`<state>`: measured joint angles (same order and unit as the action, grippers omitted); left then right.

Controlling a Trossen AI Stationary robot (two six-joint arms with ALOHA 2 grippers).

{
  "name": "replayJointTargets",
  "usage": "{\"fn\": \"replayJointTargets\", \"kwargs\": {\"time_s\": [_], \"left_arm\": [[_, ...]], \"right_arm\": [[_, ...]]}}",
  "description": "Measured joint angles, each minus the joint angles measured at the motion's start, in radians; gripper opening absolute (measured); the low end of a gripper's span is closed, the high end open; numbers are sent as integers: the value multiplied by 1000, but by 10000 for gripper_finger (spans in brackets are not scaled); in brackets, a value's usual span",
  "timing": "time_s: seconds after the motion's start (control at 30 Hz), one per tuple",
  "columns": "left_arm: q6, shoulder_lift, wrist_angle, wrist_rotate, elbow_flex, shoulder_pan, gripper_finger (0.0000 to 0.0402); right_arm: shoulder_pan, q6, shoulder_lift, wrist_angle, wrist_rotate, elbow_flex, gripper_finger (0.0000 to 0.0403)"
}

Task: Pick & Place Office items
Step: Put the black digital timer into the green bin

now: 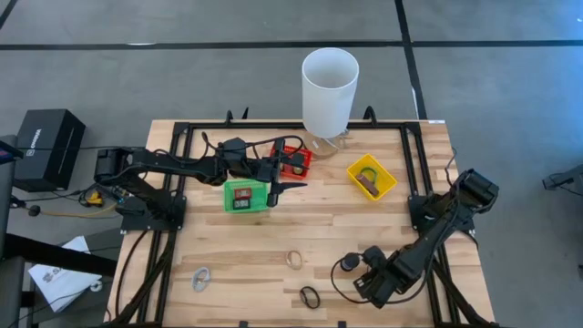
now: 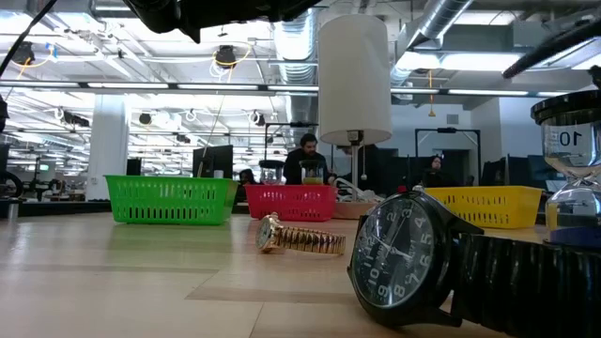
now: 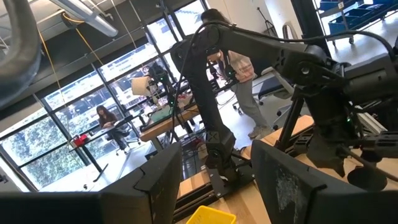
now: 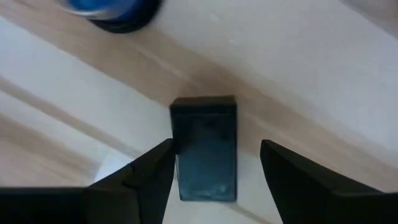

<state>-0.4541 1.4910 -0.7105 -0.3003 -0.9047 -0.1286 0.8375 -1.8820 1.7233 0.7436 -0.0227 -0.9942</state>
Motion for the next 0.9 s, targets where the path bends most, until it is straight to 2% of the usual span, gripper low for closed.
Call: {"fn": "replayJointTargets", "kwargs": {"time_s": [0.1,0.37,0.57,0.9], "left_arm": [[0,0,0,0,0,0,186],[0,0,-1,0,0,0,186],[0,0,-1,0,0,0,186],[-1,0,-1,0,0,0,186]], "right_arm": [[0,10,-1,-52,0,21,227],[0,81,0,-56,0,21,224],[-1,54,0,-56,0,22,214],[4,87,84,-58,43,14,207]]}}
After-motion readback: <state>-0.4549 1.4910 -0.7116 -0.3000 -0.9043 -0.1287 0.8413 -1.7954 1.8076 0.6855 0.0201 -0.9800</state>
